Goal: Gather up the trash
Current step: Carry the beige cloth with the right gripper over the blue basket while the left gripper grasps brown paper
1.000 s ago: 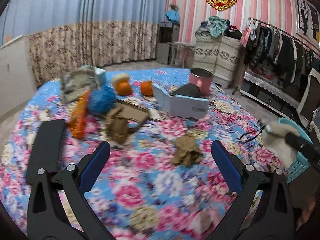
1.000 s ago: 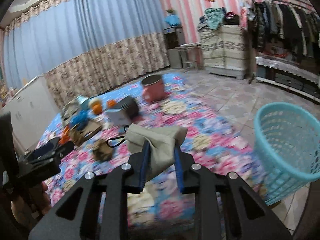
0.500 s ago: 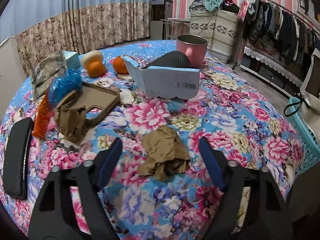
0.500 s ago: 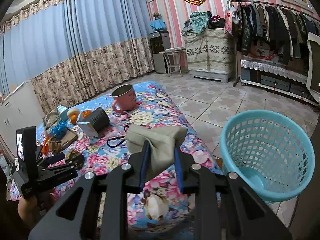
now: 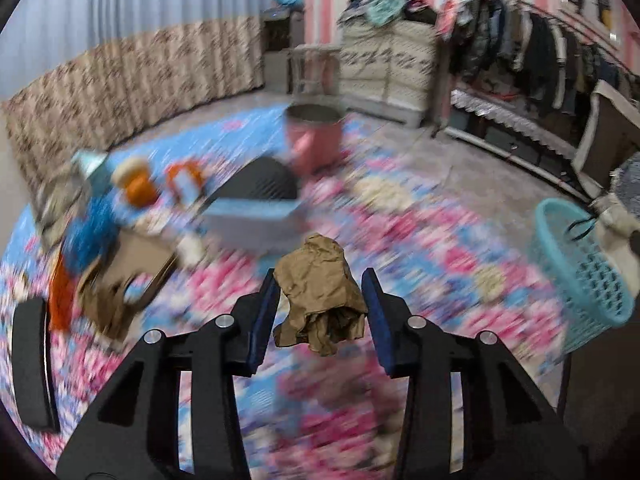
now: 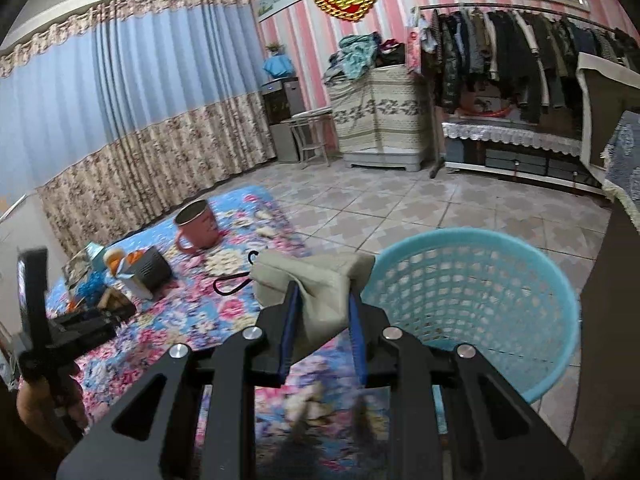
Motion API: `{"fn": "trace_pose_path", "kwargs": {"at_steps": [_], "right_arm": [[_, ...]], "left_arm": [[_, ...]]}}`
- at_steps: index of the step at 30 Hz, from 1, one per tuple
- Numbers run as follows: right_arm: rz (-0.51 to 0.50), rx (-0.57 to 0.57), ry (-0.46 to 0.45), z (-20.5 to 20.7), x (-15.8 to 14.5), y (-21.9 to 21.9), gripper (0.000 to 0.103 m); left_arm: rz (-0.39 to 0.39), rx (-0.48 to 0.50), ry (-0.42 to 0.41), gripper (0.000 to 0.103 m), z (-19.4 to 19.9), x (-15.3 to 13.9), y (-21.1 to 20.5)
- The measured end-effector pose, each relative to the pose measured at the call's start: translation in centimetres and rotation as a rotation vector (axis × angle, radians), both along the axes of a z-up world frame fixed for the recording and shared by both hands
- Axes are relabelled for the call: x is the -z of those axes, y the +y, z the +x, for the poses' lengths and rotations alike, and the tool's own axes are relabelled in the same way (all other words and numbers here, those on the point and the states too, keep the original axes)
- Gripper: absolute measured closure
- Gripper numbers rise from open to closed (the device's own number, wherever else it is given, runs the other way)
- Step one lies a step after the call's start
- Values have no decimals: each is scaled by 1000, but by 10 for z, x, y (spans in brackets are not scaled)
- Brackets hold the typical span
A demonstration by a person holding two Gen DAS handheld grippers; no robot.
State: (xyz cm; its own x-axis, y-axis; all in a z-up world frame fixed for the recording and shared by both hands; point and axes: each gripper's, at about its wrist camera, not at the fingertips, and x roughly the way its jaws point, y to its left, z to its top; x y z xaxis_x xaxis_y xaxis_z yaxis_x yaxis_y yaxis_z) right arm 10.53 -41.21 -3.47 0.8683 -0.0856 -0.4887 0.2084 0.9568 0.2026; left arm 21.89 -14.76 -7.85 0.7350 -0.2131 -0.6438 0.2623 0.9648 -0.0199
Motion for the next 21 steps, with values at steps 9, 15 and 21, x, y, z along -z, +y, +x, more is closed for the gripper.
{"fn": "trace_pose_path", "kwargs": {"at_steps": [9, 15, 21], "right_arm": [[-38, 166, 5, -27, -14, -65, 79], [-39, 249, 0, -42, -20, -98, 79], [-30, 319, 8, -49, -14, -122, 79]], "left_arm": [[-86, 199, -54, 62, 0, -41, -102], [-103, 324, -79, 62, -5, -51, -168], [-58, 454, -80, 61, -20, -40, -226]]}}
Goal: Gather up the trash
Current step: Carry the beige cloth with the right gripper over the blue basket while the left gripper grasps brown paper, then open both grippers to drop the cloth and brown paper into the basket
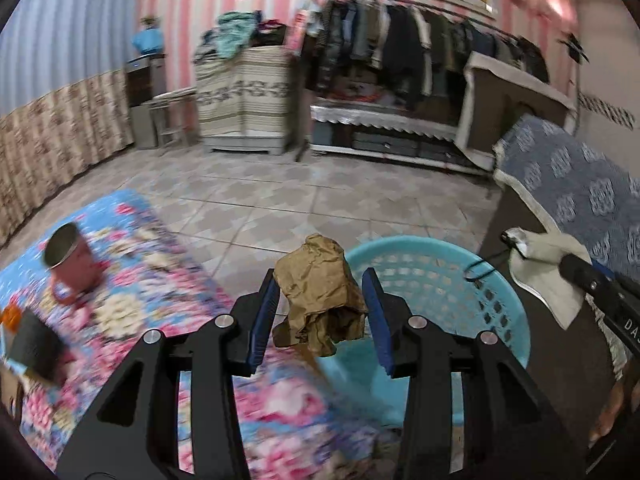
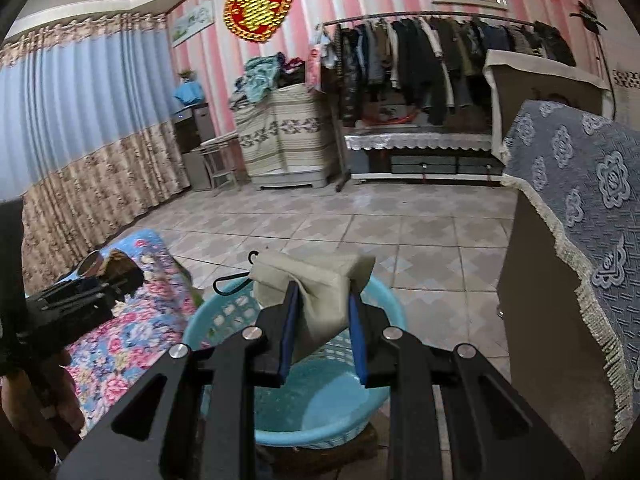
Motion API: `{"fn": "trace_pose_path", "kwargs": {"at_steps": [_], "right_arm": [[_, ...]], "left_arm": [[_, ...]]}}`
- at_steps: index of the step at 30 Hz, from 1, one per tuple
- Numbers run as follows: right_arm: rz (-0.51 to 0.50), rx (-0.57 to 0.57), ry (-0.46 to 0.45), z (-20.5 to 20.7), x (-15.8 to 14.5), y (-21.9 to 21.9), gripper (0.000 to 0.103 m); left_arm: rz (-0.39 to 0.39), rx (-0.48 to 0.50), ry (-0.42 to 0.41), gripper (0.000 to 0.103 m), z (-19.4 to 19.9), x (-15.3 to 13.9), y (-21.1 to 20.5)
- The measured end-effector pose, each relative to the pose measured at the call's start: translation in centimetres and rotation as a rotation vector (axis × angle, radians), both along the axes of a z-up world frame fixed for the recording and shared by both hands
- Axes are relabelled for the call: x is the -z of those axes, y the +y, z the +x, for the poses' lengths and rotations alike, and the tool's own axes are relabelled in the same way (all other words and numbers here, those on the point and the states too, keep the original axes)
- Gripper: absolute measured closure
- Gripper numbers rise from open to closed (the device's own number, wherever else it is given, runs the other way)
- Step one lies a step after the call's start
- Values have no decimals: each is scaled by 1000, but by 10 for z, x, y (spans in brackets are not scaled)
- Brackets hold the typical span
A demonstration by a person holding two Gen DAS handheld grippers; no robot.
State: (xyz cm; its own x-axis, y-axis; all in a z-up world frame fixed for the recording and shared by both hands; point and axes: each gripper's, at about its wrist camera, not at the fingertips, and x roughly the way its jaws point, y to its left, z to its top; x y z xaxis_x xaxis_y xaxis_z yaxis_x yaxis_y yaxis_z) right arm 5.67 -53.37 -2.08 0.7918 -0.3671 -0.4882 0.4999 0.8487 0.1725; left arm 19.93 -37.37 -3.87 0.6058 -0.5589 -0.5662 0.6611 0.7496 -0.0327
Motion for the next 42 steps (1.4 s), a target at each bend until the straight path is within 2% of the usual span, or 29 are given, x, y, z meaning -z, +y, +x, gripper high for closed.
{"fn": "trace_pose_path", "kwargs": {"at_steps": [5, 10, 12, 13, 15, 16, 22, 26, 35, 37, 38, 39, 42], "right_arm": [[7, 36, 22, -2, 9, -11, 79], [13, 70, 31, -3, 13, -21, 79], [12, 74, 36, -3, 14, -22, 79], [13, 75, 37, -2, 14, -23, 79], [17, 76, 40, 3, 16, -25, 79], [20, 75, 41, 5, 17, -25, 79], [28, 56, 53, 18, 25, -20, 79], [34, 45, 65, 30, 30, -17, 79], [50, 34, 145, 66, 49, -8, 75], [57, 28, 151, 70, 52, -6, 62], [55, 27, 153, 72, 53, -6, 46], [51, 29, 151, 72, 53, -4, 39], [48, 27, 149, 72, 52, -1, 29]], "left_arm": [[25, 79, 1, 60, 0, 13, -38], [60, 92, 9, 56, 13, 28, -63], [80, 84, -6, 50, 16, 30, -69], [86, 78, -11, 42, 18, 30, -70], [87, 63, -24, 35, 22, 30, -71], [87, 54, -27, 30, 24, 29, -68], [68, -39, -38, 16, 40, 15, -45], [43, -92, -37, 14, 46, 4, -22], [30, -179, -114, 9, 37, -24, 25], [25, -199, -121, 8, 33, -28, 39], [20, -212, -119, 8, 31, -31, 48], [15, -222, -116, 8, 31, -32, 54], [-2, -260, -105, 8, 27, -39, 79]]}}
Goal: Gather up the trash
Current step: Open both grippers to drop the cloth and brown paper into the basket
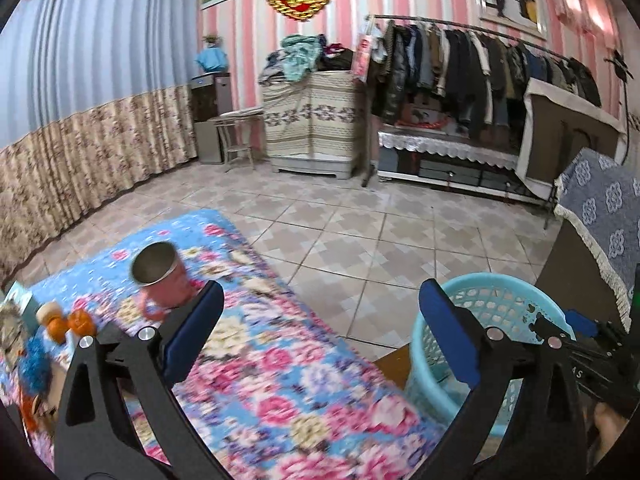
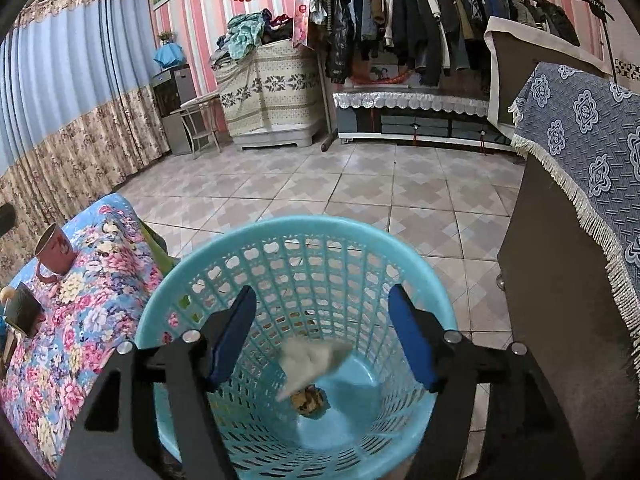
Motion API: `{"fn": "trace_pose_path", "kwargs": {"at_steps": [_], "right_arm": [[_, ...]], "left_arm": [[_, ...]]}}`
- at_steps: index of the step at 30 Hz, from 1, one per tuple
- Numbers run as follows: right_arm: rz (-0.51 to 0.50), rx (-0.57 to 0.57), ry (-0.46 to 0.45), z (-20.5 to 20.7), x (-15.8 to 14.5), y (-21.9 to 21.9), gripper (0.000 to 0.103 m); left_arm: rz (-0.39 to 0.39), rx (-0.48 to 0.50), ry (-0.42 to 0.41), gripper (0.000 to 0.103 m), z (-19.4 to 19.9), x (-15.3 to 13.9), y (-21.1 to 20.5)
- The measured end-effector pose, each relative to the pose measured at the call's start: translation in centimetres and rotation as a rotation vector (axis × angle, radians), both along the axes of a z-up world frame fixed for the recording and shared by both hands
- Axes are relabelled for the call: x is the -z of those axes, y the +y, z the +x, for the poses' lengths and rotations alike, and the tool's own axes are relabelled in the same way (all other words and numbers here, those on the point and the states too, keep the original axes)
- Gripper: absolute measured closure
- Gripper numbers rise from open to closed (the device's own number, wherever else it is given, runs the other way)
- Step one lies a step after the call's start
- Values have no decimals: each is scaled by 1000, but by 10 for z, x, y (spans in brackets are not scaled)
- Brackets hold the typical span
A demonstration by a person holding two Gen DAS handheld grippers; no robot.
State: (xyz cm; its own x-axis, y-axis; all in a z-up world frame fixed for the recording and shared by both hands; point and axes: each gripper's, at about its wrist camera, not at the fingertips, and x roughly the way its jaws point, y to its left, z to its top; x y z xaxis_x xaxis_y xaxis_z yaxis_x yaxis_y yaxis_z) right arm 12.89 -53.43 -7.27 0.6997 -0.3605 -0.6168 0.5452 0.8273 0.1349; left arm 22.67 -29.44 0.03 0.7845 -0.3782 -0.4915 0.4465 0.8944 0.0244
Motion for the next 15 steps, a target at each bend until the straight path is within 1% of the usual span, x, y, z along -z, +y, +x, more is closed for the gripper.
{"fn": "trace_pose_path", "kwargs": {"at_steps": [3, 7, 9, 15], "right_arm": [[3, 0, -18, -3, -5, 6, 16], [-17, -8, -41, -7, -17, 17, 13], [-31, -14, -47, -8, -22, 24, 7], [-59, -60, -95, -10, -42, 60, 6]], "left_arm": [[-12, -37, 0, 7, -7, -4, 26], [-9, -103, -28, 6, -19, -10, 64], [-9, -127, -37, 6, -22, -15, 80], [-47, -214, -32, 6, -32, -26, 137]]}}
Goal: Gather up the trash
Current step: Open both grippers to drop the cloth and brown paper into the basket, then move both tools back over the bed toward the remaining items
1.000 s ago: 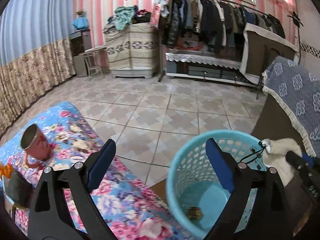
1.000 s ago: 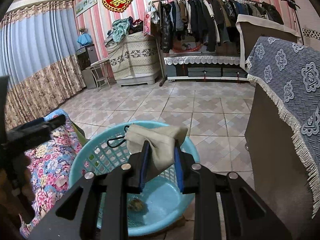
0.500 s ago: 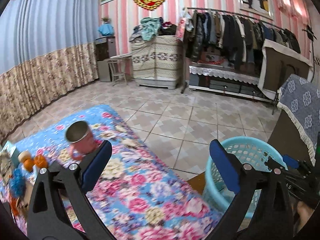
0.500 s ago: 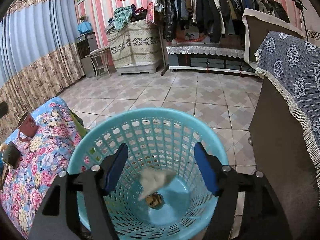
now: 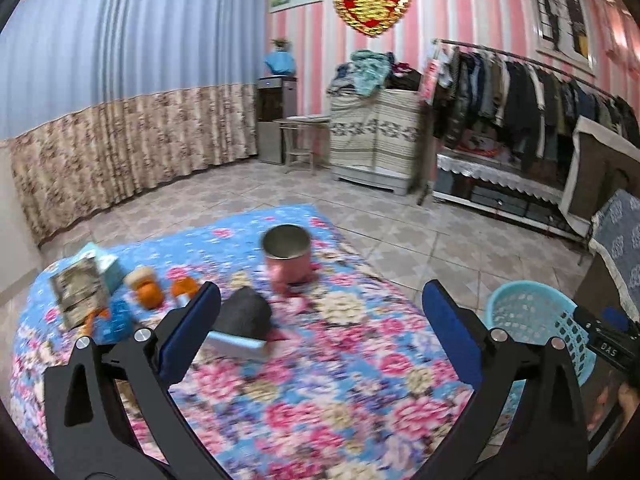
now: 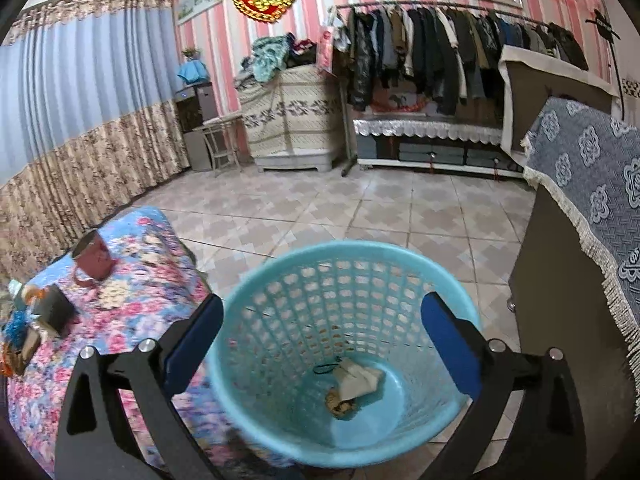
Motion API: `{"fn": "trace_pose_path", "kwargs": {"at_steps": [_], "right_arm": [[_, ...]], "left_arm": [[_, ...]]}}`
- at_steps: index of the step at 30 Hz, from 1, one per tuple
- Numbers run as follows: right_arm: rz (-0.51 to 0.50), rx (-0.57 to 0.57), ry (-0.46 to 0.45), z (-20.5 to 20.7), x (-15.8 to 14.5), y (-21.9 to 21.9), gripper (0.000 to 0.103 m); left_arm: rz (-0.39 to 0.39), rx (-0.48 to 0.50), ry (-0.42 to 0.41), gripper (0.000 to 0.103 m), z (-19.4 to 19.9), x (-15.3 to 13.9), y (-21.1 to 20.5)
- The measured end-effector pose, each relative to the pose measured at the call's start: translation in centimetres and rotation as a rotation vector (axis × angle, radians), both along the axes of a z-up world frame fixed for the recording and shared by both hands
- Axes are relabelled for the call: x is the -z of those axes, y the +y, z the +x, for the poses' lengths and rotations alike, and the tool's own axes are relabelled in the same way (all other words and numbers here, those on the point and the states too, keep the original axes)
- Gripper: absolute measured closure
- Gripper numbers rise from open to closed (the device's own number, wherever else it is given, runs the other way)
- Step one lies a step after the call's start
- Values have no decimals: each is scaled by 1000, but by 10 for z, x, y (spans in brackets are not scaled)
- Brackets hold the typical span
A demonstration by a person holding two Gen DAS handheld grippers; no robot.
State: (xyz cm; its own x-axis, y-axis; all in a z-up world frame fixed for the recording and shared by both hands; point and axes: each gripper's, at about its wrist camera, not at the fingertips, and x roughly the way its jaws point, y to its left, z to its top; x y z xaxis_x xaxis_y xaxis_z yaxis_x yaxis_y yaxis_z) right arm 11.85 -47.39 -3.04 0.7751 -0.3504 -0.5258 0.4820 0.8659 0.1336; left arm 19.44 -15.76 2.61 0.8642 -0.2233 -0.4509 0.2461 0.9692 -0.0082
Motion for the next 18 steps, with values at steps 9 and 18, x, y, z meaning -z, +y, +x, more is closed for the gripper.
{"fn": "trace_pose_path", "kwargs": {"at_steps": [9, 18], "right_arm": [[-23, -128, -79, 1, -27, 69, 6], [-37, -254, -129, 7, -35, 137, 6]], "left_arm": [[-13, -134, -13, 5, -16, -6, 79], [-4, -245, -18, 5, -32, -1, 142]]}}
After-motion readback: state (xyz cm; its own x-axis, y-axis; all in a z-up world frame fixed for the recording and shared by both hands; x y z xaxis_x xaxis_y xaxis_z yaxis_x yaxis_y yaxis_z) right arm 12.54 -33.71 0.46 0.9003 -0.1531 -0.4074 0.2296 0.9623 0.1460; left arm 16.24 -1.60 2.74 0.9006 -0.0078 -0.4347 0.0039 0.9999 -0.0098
